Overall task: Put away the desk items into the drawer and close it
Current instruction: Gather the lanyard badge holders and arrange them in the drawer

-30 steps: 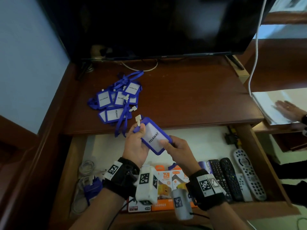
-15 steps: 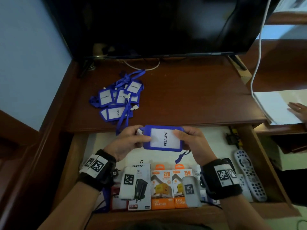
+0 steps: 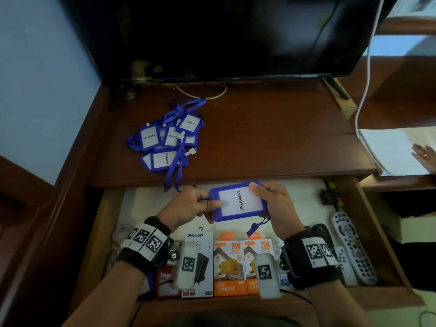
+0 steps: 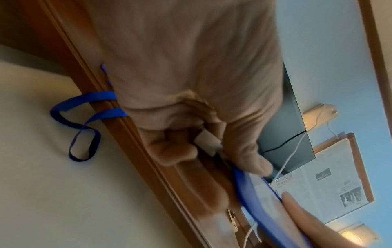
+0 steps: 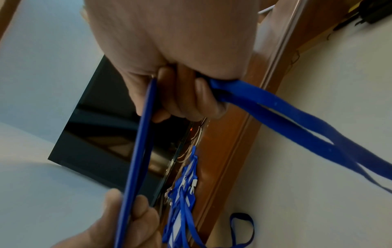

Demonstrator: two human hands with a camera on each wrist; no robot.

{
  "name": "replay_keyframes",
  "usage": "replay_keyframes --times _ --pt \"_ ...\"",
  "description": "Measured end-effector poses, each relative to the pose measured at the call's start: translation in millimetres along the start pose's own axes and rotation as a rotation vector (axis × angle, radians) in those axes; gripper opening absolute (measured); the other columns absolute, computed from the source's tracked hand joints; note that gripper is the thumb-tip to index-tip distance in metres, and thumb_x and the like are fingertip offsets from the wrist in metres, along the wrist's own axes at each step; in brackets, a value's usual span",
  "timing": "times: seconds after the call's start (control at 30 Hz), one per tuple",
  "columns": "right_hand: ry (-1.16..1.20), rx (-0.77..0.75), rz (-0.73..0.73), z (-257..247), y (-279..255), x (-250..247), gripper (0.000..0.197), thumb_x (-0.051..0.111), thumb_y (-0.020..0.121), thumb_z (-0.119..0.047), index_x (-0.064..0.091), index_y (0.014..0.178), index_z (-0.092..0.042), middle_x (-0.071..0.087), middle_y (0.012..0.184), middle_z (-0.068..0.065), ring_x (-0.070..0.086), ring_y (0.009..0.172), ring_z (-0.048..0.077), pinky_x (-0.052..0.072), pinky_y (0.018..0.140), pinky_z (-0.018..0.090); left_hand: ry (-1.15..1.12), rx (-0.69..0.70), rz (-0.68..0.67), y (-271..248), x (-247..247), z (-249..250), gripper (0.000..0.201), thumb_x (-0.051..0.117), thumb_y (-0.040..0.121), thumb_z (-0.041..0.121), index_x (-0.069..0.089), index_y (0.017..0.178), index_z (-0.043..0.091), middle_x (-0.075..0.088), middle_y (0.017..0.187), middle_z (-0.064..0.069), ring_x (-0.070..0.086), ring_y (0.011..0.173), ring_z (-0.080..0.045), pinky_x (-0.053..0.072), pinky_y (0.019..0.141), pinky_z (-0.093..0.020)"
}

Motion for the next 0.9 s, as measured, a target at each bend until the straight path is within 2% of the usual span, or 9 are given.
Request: replay_keyframes --times 0.07,0.17,0.27,0.37,0.43,0.53,0.67,0.77,0.9 --pt "-0.062 0.008 0.016 3.6 0.1 0.7 0.021 0.056 0.095 -0.022 0.065 0.081 -0.008 0.063 0.059 0.002 0.053 0.043 0.011 0.03 0.038 0.017 0.0 -0.014 0.092 1.1 -0.2 0.0 0.018 0.062 0.091 0.014 0.068 0.074 0.012 0.066 0.052 0.0 0.058 0.048 -0.005 0.038 0.053 -0.014" --pt "-0.082 0.024 0.03 7.6 1.7 2.2 0.023 0.055 0.096 -0.026 0.062 0.08 -0.012 0.057 0.061 0.004 0.042 0.043 0.012 0.024 0.039 0.02 -0.025 -0.037 0.155 1.4 0.9 -0.1 0.019 0.063 0.091 0.014 0.067 0.075 0.005 0.063 0.047 0.004 0.058 0.043 -0.006 0.038 0.048 -0.009" --pt "-0.029 0.035 0.054 5.3 1.4 1.6 0.023 0.055 0.096 -0.024 0.059 0.078 -0.011 0.057 0.059 0.003 0.045 0.04 0.009 0.025 0.038 0.018 -0.068 -0.066 0.067 -1.5 6.1 -0.6 0.022 0.064 0.09 0.02 0.067 0.07 0.012 0.068 0.056 0.001 0.062 0.05 -0.009 0.04 0.051 -0.014" --pt "0.011 0.026 0.058 1.9 0.3 1.6 0.023 0.055 0.096 -0.024 0.06 0.076 -0.012 0.059 0.056 0.0 0.049 0.042 0.01 0.027 0.039 0.019 -0.165 -0.074 -0.073 -4.1 14.3 0.7 0.018 0.06 0.091 0.018 0.067 0.076 0.012 0.072 0.069 -0.004 0.064 0.054 -0.011 0.04 0.055 -0.018" --pt "0.002 0.027 0.067 2.0 0.8 1.6 0.023 0.056 0.095 -0.026 0.061 0.076 -0.014 0.06 0.06 0.001 0.049 0.046 0.012 0.027 0.041 0.02 -0.175 -0.063 -0.094 -4.0 15.7 3.3 0.016 0.058 0.093 0.017 0.066 0.08 0.01 0.074 0.073 -0.005 0.064 0.055 -0.011 0.04 0.056 -0.018" --pt "-0.013 0.031 0.069 4.4 3.1 2.3 0.025 0.057 0.095 -0.03 0.062 0.077 -0.014 0.058 0.062 0.003 0.045 0.047 0.012 0.026 0.042 0.021 -0.168 -0.043 0.001 -2.4 9.4 4.0 0.015 0.056 0.094 0.013 0.066 0.084 0.011 0.072 0.067 -0.004 0.06 0.051 -0.01 0.039 0.057 -0.019" --pt "-0.05 0.001 0.035 7.7 4.6 7.2 0.033 0.055 0.096 -0.032 0.055 0.069 -0.012 0.039 0.054 0.003 0.026 0.041 0.009 0.019 0.039 0.02 -0.233 0.005 0.166 0.2 -0.7 2.8 0.024 0.055 0.095 0.011 0.067 0.074 0.012 0.07 0.064 -0.008 0.056 0.049 -0.013 0.04 0.062 -0.028" --pt "-0.166 -0.039 -0.029 8.8 1.8 17.0 0.039 0.057 0.094 -0.033 0.054 0.064 -0.009 0.032 0.051 0.005 0.022 0.041 0.009 0.02 0.041 0.021 -0.304 0.044 0.304 5.1 -7.0 1.6 0.023 0.056 0.094 0.012 0.068 0.074 0.008 0.07 0.068 -0.015 0.055 0.049 -0.014 0.039 0.064 -0.033" --pt "-0.284 -0.098 -0.135 4.0 -2.9 34.3 0.035 0.058 0.095 -0.027 0.057 0.065 -0.009 0.031 0.045 -0.005 0.023 0.041 0.008 0.023 0.042 0.02 -0.308 0.04 0.46 9.2 -9.7 -0.1 0.02 0.058 0.094 0.009 0.067 0.076 0.006 0.065 0.06 -0.008 0.053 0.041 -0.008 0.038 0.049 -0.017"
Point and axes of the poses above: each hand's wrist, its own y-axis towards the middle knuckle, its own x-axis out of the palm, z = x × y, the point moved 7 cm from there along y, towards the middle knuckle
